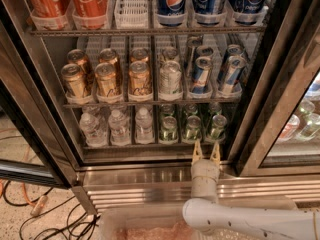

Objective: Pick green can from bottom shelf of fridge

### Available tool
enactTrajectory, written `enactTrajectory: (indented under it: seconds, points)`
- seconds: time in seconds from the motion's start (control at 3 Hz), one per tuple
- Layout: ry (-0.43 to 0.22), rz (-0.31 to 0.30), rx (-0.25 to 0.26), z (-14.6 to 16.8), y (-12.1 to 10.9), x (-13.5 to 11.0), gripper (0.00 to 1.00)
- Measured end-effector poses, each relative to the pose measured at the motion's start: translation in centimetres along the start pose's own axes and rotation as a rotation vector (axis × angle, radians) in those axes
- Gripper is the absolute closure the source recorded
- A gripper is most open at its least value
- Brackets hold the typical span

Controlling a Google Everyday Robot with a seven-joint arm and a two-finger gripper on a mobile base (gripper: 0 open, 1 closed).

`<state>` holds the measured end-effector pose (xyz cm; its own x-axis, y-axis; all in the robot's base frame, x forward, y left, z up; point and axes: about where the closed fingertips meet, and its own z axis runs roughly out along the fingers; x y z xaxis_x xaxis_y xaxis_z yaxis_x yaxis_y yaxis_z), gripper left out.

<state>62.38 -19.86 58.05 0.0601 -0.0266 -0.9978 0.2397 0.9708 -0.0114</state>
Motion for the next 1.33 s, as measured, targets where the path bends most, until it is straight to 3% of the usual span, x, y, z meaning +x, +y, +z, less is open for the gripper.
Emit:
enactTrajectory:
  seconds: [1.33]
  points:
    - [-0.032,0.001,0.1,3.2,-2.8,-1.0,0.42]
